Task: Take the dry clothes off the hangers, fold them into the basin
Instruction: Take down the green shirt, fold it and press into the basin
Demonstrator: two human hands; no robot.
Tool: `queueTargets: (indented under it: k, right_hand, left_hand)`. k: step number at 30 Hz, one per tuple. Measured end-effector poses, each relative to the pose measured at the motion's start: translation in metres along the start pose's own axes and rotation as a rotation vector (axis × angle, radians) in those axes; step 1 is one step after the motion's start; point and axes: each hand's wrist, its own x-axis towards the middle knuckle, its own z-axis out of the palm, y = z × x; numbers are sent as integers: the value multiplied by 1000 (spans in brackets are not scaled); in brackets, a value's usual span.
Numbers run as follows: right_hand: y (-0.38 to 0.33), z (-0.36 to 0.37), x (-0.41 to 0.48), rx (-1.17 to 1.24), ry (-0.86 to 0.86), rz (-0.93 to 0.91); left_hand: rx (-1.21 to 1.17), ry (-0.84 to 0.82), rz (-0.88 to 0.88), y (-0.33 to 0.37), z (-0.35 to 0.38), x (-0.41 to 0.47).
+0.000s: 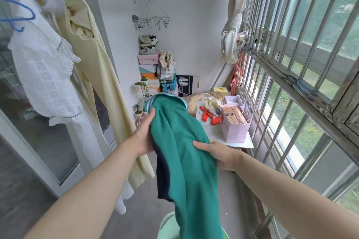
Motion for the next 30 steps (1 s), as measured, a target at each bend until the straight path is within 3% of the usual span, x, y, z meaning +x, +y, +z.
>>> queueTargets:
  k: [5, 9, 16, 22, 26, 30]
  right_hand:
    - [-7, 2, 9, -16, 173, 34]
    - [-3, 0, 15, -47, 279, 12]
    - [-3, 0, 9, -8, 269, -17]
    - [-3, -5, 10, -2, 383, -121]
    - [2, -7, 8, -71, 405, -205]
    - [6, -15, 8, -307, 451, -358]
  left_hand:
    - [79, -71, -151, -42, -2, 5]
    - [342, 153, -48, -40, -3, 15]
    - [370, 303, 135, -38, -7, 30]
    - [631, 305, 360, -31, 4, 25]
    - [696, 233, 321, -32, 1, 23]
    - [680, 193, 267, -28, 2, 19]
